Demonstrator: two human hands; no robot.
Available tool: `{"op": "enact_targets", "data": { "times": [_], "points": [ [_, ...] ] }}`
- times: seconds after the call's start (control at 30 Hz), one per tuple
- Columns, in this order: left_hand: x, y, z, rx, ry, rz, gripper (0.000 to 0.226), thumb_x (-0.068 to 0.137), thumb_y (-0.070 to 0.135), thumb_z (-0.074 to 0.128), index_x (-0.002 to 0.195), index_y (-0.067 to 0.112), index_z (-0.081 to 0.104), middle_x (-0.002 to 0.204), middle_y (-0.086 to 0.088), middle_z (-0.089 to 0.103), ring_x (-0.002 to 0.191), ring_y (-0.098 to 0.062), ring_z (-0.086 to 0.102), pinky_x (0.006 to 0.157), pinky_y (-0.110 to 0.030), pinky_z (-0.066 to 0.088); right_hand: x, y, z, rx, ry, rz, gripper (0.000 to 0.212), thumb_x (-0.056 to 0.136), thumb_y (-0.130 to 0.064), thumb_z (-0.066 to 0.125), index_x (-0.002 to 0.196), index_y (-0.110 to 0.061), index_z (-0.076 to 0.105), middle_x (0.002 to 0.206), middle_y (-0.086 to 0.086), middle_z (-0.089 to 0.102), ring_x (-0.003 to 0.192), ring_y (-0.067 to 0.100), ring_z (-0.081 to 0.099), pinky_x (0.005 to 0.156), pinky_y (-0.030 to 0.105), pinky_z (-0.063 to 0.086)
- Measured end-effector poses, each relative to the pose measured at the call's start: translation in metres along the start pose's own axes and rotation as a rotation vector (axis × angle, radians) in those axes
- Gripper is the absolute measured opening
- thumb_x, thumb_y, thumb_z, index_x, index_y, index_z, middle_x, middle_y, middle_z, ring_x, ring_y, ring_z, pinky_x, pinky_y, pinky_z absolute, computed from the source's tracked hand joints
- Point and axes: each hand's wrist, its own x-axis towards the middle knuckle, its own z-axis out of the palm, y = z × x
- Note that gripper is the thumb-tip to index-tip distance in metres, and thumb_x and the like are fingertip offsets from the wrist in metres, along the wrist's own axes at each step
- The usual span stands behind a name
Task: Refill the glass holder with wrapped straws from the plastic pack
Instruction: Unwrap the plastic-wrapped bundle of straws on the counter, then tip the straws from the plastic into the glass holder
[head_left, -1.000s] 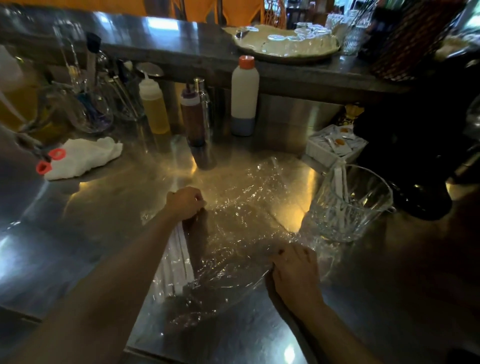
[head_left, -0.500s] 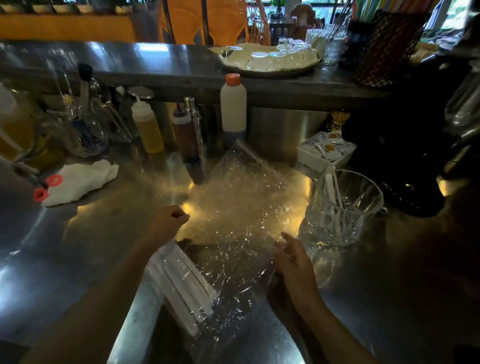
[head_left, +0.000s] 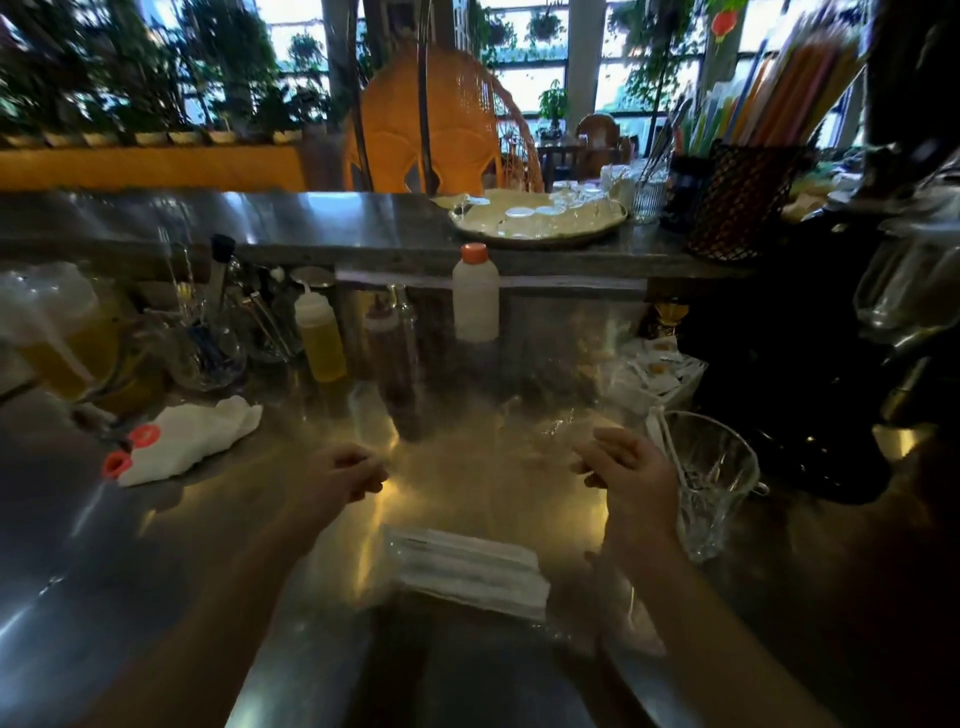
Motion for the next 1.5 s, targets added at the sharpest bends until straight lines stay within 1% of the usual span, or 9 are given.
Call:
{"op": "enact_targets", "data": {
  "times": [0.07,0.2,0.33,0.5,0.67,0.8,1.13,1.33,1.5],
  "points": [
    [0.001,0.003,0.001,0.166,0.03,0.02,0.014,0.087,0.005,0.056,0.086,-0.006,0.064,0.069,-0.011,0.061,0.051,0.002,0.058,0.05,-0.009,0.045,0.006,-0.01,0.003,-0.052,-0.016,-0.067,0.023,0.074,0.0,0.07,0.068,-0.021,0.063,0.063,0.0,0.066,0.055,0.013,0.061,0.051,0.023,0.045],
    [0.003,0.02,0.002,0.855,-0.168,-0.031,0.031,0.089,0.027,0.054,0.107,0.003,0.062,0.108,-0.017,0.067,0.098,-0.026,0.063,0.089,-0.038,0.05,0.017,-0.025,0.007,-0.16,-0.092,-0.167,0.02,0.08,-0.003,0.065,0.068,-0.02,0.063,0.062,0.001,0.065,0.057,0.012,0.06,0.048,0.016,0.045],
    [-0.017,0.079,0.026,0.999,-0.409,0.076,0.026,0.088,0.038,0.053,0.075,0.017,0.06,0.077,-0.002,0.067,0.067,-0.016,0.062,0.065,-0.031,0.051,0.022,-0.029,0.012,-0.216,-0.166,-0.205,0.011,0.081,-0.003,0.063,0.075,-0.011,0.064,0.067,0.007,0.064,0.055,0.005,0.059,0.047,0.01,0.043],
    [-0.038,0.152,0.074,0.684,-0.401,0.75,0.008,0.09,0.026,0.048,0.089,0.025,0.056,0.073,0.018,0.051,0.066,0.004,0.052,0.06,-0.009,0.043,0.02,-0.022,0.017,-0.257,-0.211,-0.197,0.021,0.078,0.0,0.062,0.069,-0.019,0.062,0.06,-0.002,0.064,0.05,0.0,0.056,0.045,0.01,0.042],
    [-0.014,0.173,0.103,1.02,-0.283,1.167,0.031,0.084,0.027,0.058,0.114,0.021,0.053,0.119,0.001,0.06,0.114,-0.015,0.052,0.109,-0.038,0.033,0.02,-0.02,0.017,-0.364,-0.195,-0.265,0.034,0.078,0.004,0.058,0.063,-0.026,0.058,0.051,-0.01,0.062,0.048,0.002,0.058,0.042,0.011,0.043],
    [0.002,0.17,0.105,1.394,-0.122,1.139,0.021,0.084,0.027,0.057,0.102,0.017,0.058,0.11,-0.004,0.066,0.114,-0.023,0.054,0.113,-0.047,0.019,0.018,-0.021,0.009,-0.373,-0.241,-0.257,0.029,0.078,-0.002,0.064,0.066,-0.028,0.06,0.061,0.0,0.064,0.055,0.009,0.059,0.049,0.016,0.044],
    [0.028,0.185,0.065,1.238,0.024,0.993,0.006,0.084,0.024,0.053,0.081,0.022,0.058,0.092,0.0,0.069,0.094,-0.02,0.062,0.097,-0.043,0.036,0.004,0.004,-0.027,-0.546,-0.278,-0.189,0.026,0.082,-0.001,0.062,0.071,-0.024,0.064,0.069,-0.002,0.064,0.061,0.004,0.059,0.061,0.015,0.048],
    [0.009,0.169,0.08,1.336,-0.066,1.016,0.023,0.085,0.03,0.054,0.107,0.023,0.053,0.108,-0.001,0.062,0.105,-0.021,0.056,0.102,-0.046,0.029,0.009,-0.014,-0.02,-0.577,-0.324,-0.248,0.026,0.084,-0.006,0.062,0.073,-0.03,0.062,0.069,-0.006,0.063,0.066,0.011,0.061,0.064,0.022,0.048],
    [0.0,0.167,0.093,1.29,-0.135,1.058,0.008,0.089,0.024,0.052,0.094,0.021,0.058,0.097,0.001,0.068,0.096,-0.016,0.061,0.101,-0.039,0.033,0.016,-0.035,-0.017,-0.607,-0.381,-0.343,0.027,0.08,-0.006,0.066,0.073,-0.031,0.064,0.066,-0.014,0.061,0.058,-0.007,0.058,0.058,0.009,0.046]
  ]
}}
